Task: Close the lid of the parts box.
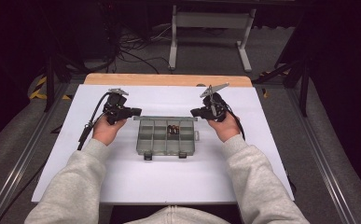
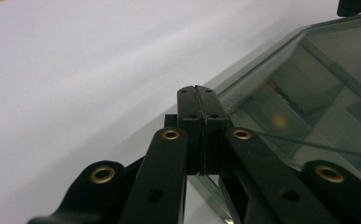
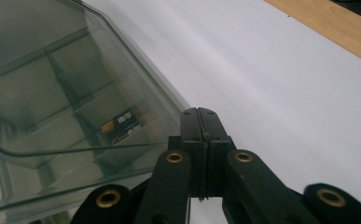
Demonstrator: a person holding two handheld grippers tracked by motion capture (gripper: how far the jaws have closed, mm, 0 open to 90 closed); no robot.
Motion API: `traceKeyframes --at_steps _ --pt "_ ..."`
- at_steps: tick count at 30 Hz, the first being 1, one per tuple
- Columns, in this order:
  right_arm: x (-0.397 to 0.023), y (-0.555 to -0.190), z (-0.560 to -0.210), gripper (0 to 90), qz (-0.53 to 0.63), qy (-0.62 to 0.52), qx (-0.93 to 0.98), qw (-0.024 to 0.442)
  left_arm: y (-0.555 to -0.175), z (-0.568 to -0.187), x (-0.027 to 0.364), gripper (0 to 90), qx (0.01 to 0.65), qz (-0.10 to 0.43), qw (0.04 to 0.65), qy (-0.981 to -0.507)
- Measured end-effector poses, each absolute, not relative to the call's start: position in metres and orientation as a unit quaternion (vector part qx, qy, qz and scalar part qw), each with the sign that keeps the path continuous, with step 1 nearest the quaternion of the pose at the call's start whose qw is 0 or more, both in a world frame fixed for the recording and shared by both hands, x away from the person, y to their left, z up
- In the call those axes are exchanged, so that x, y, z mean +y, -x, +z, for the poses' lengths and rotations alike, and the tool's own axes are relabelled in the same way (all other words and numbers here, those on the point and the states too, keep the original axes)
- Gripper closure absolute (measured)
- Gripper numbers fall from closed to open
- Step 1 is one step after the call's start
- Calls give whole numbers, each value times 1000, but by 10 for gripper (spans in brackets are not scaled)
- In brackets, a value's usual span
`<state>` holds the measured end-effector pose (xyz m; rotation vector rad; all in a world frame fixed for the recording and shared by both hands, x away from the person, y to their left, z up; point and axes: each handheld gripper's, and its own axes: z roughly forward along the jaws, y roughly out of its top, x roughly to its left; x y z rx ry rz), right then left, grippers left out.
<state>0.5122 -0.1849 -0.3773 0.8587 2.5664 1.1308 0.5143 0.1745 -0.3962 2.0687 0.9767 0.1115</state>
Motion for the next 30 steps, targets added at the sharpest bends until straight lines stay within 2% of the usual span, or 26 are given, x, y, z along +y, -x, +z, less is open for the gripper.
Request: traceKeyframes --at_steps 30 --pt "-179 -467 -371 900 376 -255 888 74 -466 -390 181 894 319 -6 439 -840"
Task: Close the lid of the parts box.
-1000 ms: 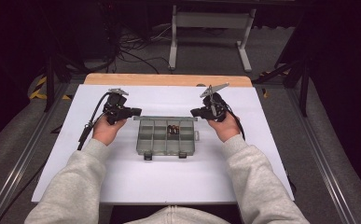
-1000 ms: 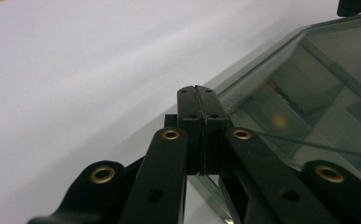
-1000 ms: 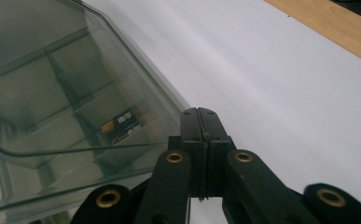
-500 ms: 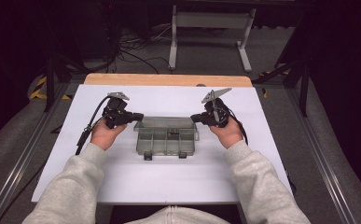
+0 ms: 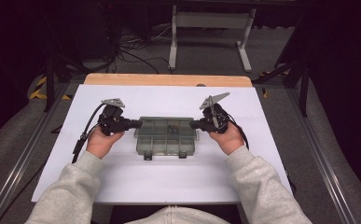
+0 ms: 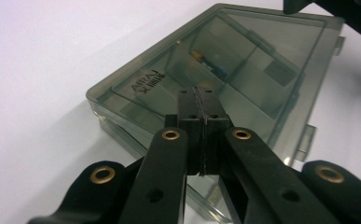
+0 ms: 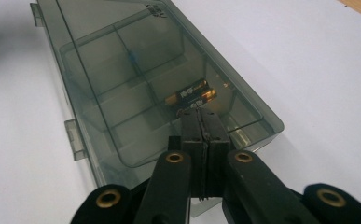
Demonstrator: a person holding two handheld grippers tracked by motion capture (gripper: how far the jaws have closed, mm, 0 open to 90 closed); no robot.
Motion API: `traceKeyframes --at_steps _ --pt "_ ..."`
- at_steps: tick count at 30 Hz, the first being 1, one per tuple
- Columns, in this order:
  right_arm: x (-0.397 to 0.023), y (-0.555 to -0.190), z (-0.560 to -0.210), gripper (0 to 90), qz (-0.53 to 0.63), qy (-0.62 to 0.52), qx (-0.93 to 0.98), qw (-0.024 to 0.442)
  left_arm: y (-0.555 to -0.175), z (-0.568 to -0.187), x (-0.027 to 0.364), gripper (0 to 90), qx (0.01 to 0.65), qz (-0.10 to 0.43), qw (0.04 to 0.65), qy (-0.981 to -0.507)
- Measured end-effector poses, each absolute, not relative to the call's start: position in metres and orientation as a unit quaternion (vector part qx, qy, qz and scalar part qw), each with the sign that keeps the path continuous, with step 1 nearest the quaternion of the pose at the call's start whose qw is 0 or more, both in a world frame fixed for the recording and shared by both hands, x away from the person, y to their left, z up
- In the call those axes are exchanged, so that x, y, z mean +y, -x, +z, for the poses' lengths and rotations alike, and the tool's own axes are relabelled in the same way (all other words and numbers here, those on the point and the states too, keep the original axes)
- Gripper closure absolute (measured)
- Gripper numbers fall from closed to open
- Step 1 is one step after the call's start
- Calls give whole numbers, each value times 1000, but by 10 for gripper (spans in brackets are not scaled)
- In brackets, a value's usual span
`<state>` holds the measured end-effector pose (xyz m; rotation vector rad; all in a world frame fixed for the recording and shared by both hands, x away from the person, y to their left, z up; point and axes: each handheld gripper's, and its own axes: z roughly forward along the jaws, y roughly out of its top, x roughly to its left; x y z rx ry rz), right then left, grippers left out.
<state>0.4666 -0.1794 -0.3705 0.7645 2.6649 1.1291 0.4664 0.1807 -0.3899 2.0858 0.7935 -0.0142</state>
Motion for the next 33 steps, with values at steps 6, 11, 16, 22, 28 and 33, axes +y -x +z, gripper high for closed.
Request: traceKeyframes --at_steps 6,11,16,22,28,33 --pt "-178 -459 -372 900 370 -251 892 67 -458 -392 182 894 312 -13 437 -843" --pt "-176 -453 -371 900 368 -246 894 61 -453 -392 182 894 305 -19 435 -847" --pt "-173 -447 -373 900 362 -244 898 56 -449 -394 180 894 302 -21 428 -851" --pt "-172 -443 -376 900 360 -241 900 48 -447 -398 181 894 303 -25 423 -853" --pt "-172 -440 -381 900 352 -242 903 47 -446 -403 182 893 305 -29 418 -855" --pt "-172 -437 -386 900 347 -242 905 50 -446 -408 180 893 304 -33 415 -857"
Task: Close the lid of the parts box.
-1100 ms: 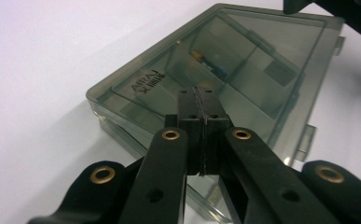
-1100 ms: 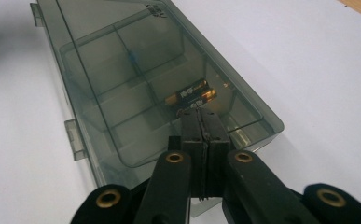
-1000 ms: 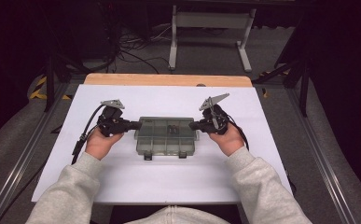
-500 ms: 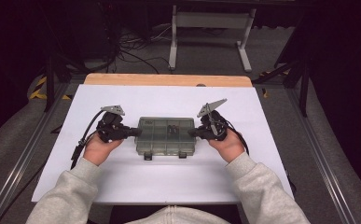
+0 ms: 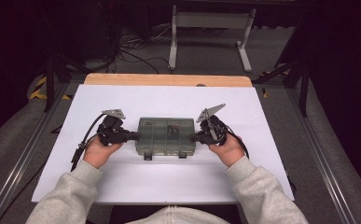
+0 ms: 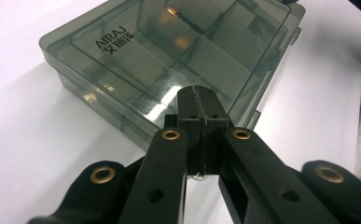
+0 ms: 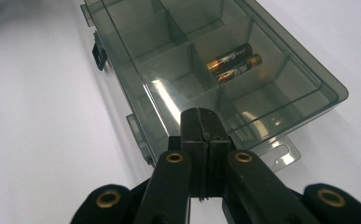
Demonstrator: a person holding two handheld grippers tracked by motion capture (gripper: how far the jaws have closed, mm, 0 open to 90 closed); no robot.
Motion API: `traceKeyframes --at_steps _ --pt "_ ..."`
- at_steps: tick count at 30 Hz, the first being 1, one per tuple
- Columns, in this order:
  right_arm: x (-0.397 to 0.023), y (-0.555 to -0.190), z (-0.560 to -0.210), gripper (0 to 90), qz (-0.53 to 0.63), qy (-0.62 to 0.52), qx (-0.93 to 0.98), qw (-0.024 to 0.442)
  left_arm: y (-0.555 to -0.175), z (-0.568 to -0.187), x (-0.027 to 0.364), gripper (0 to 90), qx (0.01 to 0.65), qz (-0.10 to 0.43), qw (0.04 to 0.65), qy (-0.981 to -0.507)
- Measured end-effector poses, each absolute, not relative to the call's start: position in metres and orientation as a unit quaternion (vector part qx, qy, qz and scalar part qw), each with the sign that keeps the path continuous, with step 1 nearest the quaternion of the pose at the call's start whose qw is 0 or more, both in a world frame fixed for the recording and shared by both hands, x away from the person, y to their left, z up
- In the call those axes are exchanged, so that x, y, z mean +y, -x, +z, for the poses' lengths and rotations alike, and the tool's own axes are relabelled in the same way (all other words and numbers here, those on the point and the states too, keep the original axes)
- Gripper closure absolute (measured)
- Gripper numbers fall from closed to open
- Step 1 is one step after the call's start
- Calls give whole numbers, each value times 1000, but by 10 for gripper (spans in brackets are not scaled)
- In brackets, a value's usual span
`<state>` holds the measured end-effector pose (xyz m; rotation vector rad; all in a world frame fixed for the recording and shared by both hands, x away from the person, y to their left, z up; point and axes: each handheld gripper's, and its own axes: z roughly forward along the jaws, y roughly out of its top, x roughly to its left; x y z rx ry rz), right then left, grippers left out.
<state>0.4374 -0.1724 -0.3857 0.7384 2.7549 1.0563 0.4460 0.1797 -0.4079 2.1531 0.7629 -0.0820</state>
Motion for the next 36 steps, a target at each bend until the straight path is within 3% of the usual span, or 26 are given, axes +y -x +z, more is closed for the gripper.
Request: traceKeyframes --at_steps 7,10,15,31,34,36 --pt "-172 -437 -392 900 346 -245 905 49 -445 -413 175 891 301 -27 404 -863" --pt "-172 -436 -395 900 347 -246 904 51 -445 -414 174 847 303 -29 408 -861" --pt "-173 -434 -397 900 350 -246 902 57 -444 -416 173 890 300 -29 409 -861" --pt "-169 -423 -400 900 347 -228 904 100 -435 -416 166 895 290 11 398 -870" --pt "-165 -422 -404 900 338 -230 909 82 -435 -419 163 896 288 4 387 -876" --pt "-162 -418 -406 900 344 -217 908 105 -432 -418 162 896 283 18 385 -878"
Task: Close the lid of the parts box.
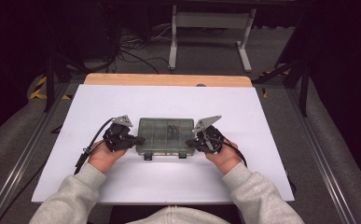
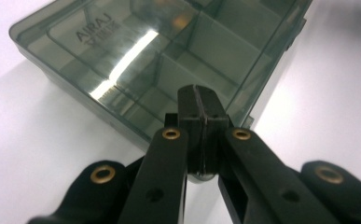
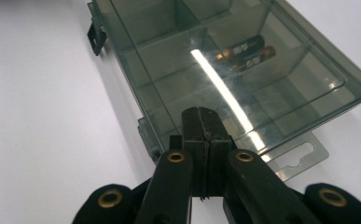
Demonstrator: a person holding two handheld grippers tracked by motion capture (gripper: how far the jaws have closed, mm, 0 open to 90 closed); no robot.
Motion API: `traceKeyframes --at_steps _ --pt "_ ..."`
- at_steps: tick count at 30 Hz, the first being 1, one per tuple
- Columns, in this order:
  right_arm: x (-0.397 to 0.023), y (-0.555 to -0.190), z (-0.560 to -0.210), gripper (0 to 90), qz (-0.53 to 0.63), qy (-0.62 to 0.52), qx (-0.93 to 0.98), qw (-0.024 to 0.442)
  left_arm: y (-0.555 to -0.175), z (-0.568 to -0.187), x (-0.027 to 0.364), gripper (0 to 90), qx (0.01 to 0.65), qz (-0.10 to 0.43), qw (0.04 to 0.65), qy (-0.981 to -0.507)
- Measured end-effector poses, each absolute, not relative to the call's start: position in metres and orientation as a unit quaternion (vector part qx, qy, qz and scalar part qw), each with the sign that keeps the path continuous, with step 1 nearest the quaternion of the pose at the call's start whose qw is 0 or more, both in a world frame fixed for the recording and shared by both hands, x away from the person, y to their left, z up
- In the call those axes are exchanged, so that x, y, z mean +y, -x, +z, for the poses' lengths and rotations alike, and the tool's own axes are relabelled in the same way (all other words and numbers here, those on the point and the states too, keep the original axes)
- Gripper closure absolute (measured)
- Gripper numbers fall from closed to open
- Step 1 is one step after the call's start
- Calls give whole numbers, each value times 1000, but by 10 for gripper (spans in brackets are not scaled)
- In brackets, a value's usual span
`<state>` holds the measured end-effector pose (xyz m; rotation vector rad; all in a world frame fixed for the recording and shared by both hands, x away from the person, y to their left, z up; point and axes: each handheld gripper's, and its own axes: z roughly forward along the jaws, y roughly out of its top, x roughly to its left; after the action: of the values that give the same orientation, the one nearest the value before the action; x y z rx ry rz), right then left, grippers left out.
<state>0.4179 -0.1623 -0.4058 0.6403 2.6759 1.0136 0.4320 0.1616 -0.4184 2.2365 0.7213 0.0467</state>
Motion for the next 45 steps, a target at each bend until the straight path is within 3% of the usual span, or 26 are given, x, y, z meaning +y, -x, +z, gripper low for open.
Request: traceKeyframes --at_steps 7,10,13,17,21,26,30,37,45 --pt "-166 -421 -405 900 347 -228 905 93 -431 -419 163 893 284 30 392 -875" --pt "-166 -421 -403 854 350 -227 904 90 -431 -418 166 853 286 30 402 -869" --pt "-169 -419 -395 759 372 -223 895 99 -427 -413 169 769 280 31 421 -862" --pt "-173 -415 -384 615 390 -217 888 114 -422 -405 174 561 274 34 443 -853" --pt "-179 -411 -376 408 412 -220 875 130 -415 -398 179 362 275 34 461 -843" --pt "-189 -406 -369 192 438 -225 860 137 -408 -395 187 250 281 28 483 -829" --pt "-198 -400 -366 85 464 -227 845 137 -403 -395 196 166 284 30 505 -814" --pt "-214 -391 -366 4 491 -229 828 143 -391 -391 212 77 290 51 539 -789" --pt "-227 -385 -371 1 527 -214 808 154 -378 -395 228 20 285 80 579 -759"
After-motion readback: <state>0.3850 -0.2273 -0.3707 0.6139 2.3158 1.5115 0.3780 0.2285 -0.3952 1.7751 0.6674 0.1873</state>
